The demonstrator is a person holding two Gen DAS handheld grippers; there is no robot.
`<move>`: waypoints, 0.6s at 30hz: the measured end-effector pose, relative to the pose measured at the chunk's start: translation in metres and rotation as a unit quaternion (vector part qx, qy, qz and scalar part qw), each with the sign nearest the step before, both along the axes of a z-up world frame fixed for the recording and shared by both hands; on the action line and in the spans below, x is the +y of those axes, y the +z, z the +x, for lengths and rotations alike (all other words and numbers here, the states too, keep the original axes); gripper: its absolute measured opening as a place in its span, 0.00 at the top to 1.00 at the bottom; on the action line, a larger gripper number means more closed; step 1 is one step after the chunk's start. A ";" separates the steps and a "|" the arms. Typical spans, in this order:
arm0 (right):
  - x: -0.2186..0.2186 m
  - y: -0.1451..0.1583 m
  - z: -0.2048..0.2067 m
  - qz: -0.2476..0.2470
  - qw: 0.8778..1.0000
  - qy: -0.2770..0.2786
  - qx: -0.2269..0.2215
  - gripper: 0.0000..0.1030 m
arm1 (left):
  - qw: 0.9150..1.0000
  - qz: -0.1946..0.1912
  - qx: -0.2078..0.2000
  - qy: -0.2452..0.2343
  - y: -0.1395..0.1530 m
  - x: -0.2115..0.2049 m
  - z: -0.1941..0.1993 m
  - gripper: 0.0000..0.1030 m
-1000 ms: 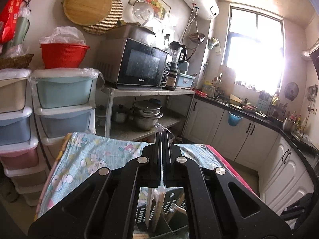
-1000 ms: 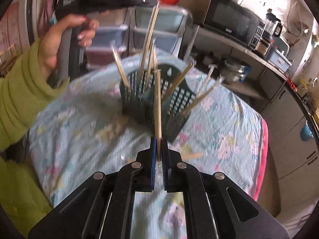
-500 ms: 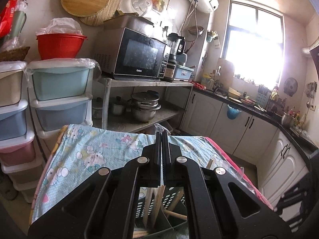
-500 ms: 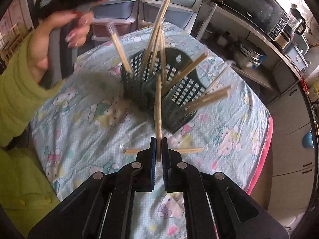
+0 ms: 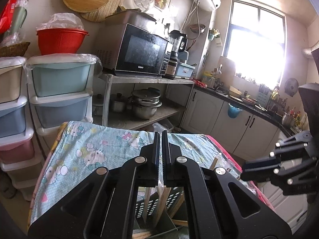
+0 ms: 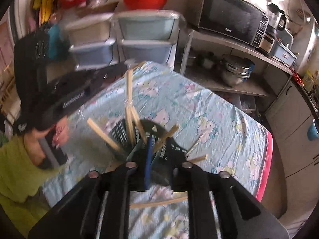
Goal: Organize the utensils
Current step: 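Open the right gripper to release the chopstick and withdraw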
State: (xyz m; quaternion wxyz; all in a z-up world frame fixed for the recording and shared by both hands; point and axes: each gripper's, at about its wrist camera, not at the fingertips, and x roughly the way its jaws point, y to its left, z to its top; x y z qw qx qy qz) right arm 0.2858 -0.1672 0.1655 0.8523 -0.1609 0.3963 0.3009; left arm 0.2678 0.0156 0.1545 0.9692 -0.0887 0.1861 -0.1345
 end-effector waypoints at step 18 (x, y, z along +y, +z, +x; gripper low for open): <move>-0.041 0.025 -0.037 0.079 0.994 -0.038 -0.064 0.36 | 1.000 -0.001 -0.021 0.005 0.016 0.004 -0.043 0.29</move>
